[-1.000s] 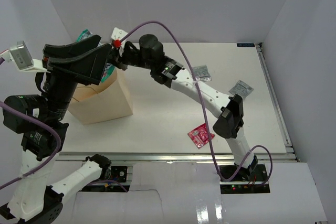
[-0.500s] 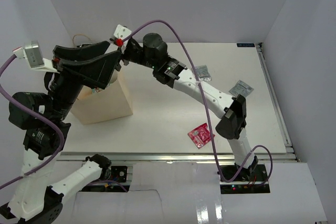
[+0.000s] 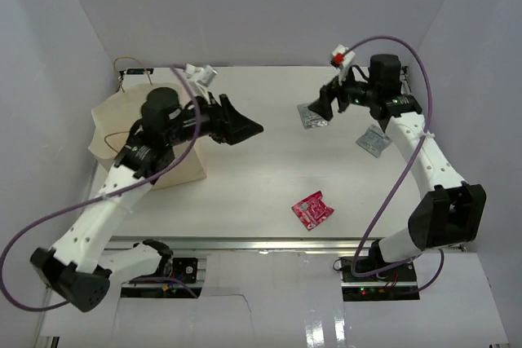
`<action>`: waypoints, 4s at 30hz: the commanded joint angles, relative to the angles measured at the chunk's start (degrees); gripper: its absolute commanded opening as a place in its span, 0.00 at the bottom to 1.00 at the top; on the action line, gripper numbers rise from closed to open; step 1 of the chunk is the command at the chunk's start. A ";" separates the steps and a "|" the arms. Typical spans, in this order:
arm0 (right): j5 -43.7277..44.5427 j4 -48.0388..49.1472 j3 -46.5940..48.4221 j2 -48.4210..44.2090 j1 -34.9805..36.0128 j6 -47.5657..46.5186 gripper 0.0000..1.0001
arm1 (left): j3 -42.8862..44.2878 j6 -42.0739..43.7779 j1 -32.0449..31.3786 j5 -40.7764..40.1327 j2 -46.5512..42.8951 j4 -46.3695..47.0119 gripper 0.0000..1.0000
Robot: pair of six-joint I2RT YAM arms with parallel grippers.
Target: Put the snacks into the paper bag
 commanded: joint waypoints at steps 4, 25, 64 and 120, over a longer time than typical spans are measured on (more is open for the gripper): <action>-0.37 -17.99 -21.40 -12.04 -11.77 -10.07 0.91 | -4.35 6.21 -5.01 1.11 15.62 -13.67 0.84; -7.13 -26.25 -35.84 -22.33 -29.02 -9.89 0.95 | 14.36 17.56 -35.78 -24.18 53.81 -13.32 0.95; -8.45 -26.34 -35.66 -22.52 -30.60 -9.80 0.95 | 9.10 16.94 -39.91 -45.12 53.64 -13.58 0.12; 6.04 -18.26 -16.35 -3.64 -14.54 -0.23 0.93 | 28.25 9.12 13.70 -52.78 13.99 -44.26 0.85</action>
